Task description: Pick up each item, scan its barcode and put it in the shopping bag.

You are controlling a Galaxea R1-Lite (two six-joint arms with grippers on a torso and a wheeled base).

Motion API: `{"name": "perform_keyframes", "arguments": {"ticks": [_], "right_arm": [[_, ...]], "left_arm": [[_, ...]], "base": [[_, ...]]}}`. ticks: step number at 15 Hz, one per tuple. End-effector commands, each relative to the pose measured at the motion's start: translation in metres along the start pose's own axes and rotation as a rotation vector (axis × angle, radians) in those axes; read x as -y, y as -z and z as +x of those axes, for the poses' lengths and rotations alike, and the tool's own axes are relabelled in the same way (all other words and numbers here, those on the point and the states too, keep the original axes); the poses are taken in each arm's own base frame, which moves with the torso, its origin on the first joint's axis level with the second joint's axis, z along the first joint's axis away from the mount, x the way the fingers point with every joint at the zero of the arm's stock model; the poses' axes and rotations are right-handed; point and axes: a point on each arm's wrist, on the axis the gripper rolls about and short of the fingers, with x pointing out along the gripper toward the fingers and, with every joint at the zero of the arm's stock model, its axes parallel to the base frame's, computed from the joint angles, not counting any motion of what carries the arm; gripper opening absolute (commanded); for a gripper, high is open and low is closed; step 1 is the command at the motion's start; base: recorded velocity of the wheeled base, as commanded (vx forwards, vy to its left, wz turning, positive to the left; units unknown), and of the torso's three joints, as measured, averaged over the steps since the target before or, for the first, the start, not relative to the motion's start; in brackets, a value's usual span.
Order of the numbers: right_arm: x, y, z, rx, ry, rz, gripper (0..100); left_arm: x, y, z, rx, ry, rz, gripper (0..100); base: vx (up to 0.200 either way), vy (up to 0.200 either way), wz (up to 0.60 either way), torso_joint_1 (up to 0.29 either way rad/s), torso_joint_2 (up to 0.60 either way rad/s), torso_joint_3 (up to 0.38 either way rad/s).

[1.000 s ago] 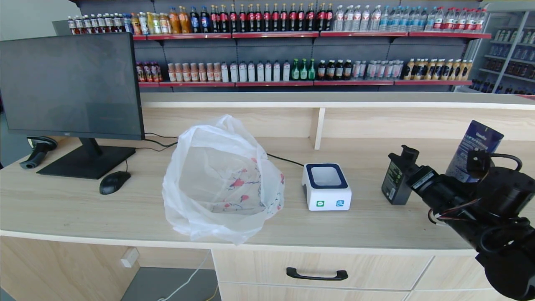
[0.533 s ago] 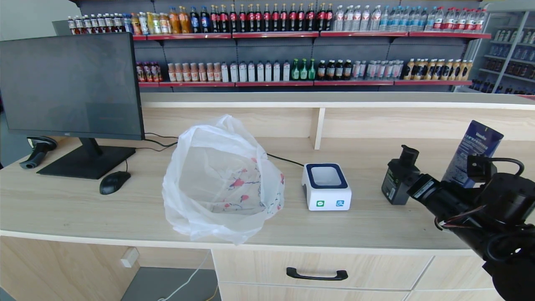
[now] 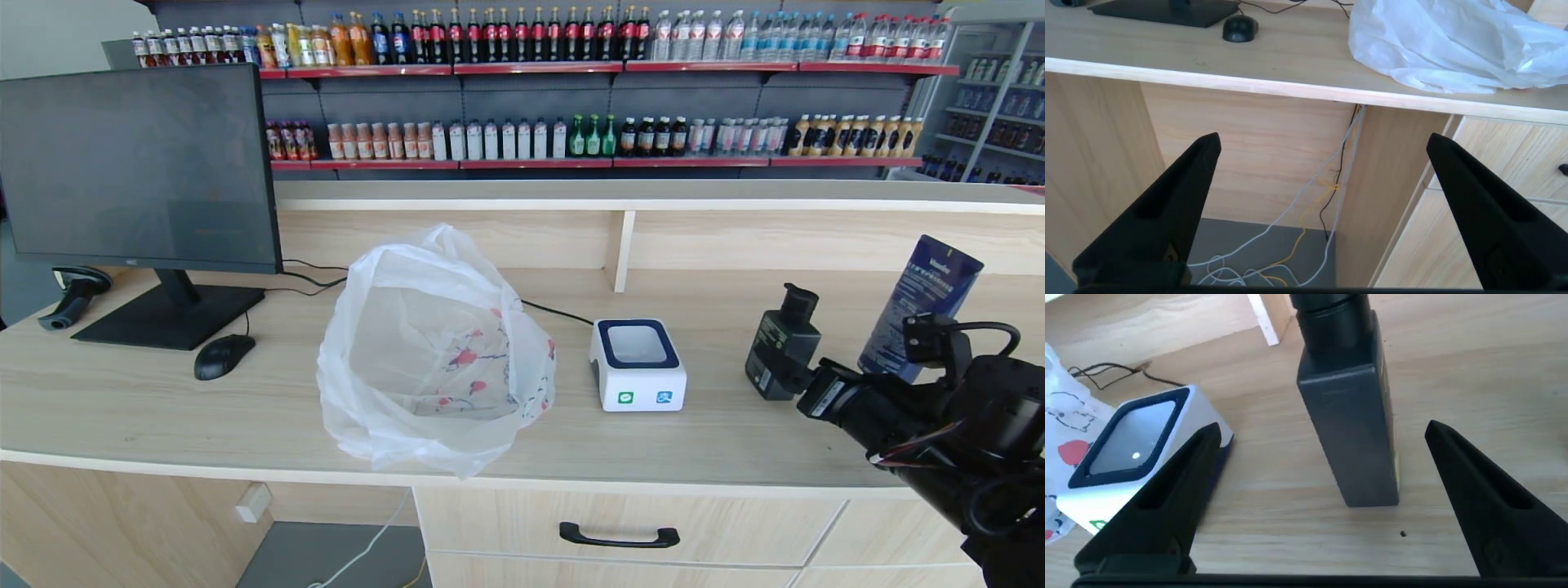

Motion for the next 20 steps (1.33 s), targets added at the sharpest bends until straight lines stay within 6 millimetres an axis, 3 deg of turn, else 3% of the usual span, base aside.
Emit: {"name": "perform_keyframes", "arguments": {"ticks": [1,7,11,20], "right_arm": [[-0.001,0.008,-0.006,-0.043,-0.004,-0.063,100],[-0.010,0.001,-0.019,-0.018,-0.040,-0.289,100],[-0.011,0.000,-0.022,-0.013,-0.041,-0.321,100],[-0.006,0.005,0.009,-0.004,-0.028,-0.388,100]], "left_arm": [[0.000,0.000,0.000,0.000,-0.001,0.000,100],[0.000,0.000,0.000,0.000,-0.001,0.000,100],[0.000,0.000,0.000,0.000,-0.001,0.000,100],[0.000,0.000,0.000,0.000,-0.001,0.000,100]], "base": [[0.000,0.000,0.00,0.000,0.00,0.000],[0.000,0.000,0.00,0.000,0.00,0.000],[0.000,0.000,0.00,0.000,0.00,0.000],[0.000,0.000,0.00,0.000,0.00,0.000]]}}
